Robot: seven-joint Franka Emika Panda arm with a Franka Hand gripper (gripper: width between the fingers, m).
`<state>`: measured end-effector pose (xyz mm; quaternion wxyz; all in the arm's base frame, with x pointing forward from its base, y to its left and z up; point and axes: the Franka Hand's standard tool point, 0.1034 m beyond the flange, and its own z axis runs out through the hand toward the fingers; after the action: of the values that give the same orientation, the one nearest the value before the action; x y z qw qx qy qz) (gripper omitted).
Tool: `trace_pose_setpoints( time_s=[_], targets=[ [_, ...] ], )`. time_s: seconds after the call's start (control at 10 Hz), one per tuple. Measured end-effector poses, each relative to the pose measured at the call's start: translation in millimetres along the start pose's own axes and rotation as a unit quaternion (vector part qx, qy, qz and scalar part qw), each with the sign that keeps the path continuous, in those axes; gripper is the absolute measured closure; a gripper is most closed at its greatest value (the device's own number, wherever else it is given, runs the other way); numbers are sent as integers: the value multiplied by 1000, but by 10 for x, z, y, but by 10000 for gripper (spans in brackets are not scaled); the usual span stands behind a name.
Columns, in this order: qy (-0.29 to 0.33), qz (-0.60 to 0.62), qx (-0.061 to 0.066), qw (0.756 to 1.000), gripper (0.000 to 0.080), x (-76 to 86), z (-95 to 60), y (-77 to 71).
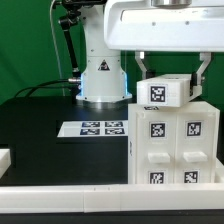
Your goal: Assemble cabinet
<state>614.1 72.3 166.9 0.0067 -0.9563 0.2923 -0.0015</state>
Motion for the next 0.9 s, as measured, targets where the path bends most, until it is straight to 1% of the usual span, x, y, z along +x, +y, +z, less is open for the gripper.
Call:
trace_pose_setpoints(
  time_s=[0.2, 0.4, 0.6, 0.8, 0.9],
  targets=[
    [0, 98, 1, 995, 243, -13, 1, -17],
    [-7, 199, 7, 980, 243, -37, 7, -44],
    [-12, 289, 10, 957, 243, -50, 10, -64],
    [-20, 381, 15, 924, 243, -57, 14, -83],
    [-20, 411, 16, 911, 243, -58, 15, -91]
  ],
)
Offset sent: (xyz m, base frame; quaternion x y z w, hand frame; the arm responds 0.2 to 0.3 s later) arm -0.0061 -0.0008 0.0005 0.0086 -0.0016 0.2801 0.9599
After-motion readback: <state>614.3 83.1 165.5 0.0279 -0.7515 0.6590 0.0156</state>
